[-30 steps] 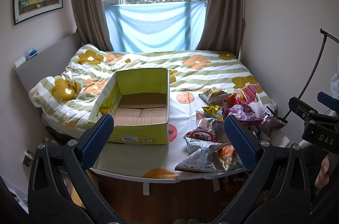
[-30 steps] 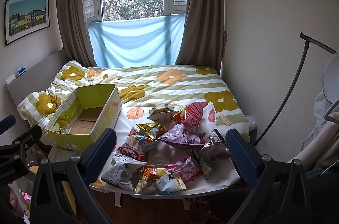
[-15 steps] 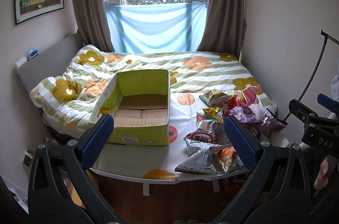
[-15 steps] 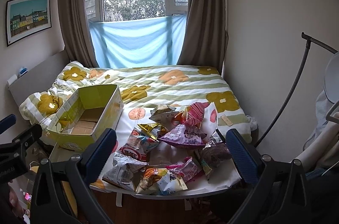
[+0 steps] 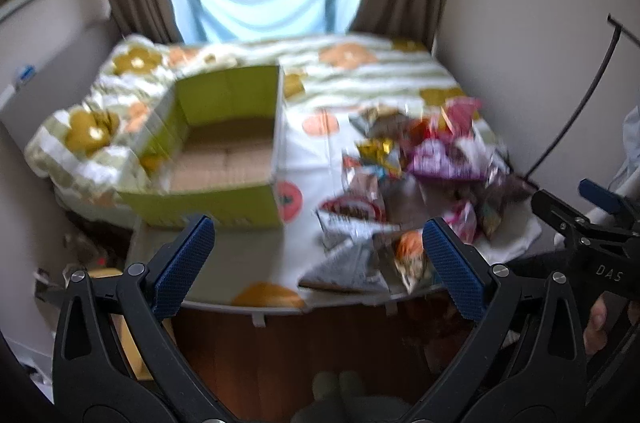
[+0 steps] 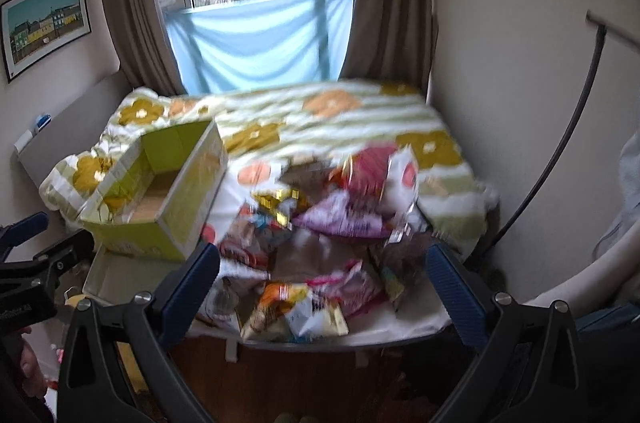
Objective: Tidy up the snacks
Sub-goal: 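Grasp the white TAIKL chip bag with left tool while right tool grasps yellow stick-snack bag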
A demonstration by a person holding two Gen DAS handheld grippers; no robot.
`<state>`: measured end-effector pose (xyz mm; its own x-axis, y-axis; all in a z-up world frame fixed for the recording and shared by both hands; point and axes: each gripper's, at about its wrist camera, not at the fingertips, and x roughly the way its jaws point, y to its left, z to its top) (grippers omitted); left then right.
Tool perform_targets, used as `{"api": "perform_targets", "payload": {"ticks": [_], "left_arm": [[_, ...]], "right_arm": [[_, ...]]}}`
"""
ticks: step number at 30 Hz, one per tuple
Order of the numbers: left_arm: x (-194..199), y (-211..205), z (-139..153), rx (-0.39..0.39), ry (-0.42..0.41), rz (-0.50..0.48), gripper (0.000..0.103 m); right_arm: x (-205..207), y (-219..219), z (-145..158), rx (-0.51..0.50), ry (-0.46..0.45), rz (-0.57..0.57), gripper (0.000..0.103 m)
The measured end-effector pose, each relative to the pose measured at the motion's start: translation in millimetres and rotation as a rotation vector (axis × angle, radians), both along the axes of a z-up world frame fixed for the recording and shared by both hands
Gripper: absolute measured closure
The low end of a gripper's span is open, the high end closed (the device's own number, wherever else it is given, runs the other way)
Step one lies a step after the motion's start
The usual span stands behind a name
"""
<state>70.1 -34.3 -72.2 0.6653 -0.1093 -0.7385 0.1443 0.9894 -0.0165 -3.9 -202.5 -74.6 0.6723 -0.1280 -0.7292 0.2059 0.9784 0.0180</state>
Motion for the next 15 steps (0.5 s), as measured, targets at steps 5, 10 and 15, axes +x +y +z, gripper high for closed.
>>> {"api": "perform_targets", "payload": {"ticks": [5, 10, 15], "left_arm": [[22.5, -13.3, -55.4, 0.002, 0.116, -0.047, 0.001], [42.6, -22.3, -103.5, -0.008, 0.199, -0.102, 0.001], [65.8, -27.2, -137.5, 0.002, 0.262, -0.16, 0.001]], "right_arm": [[11.2, -19.6, -64.1, 0.137, 0.118, -0.034, 0.0], [18.6, -31.5, -112.2, 0.308, 0.187, -0.103, 0.0], [37.7, -32.2, -145.5, 0.397, 0.249, -0.132, 0.0]]}}
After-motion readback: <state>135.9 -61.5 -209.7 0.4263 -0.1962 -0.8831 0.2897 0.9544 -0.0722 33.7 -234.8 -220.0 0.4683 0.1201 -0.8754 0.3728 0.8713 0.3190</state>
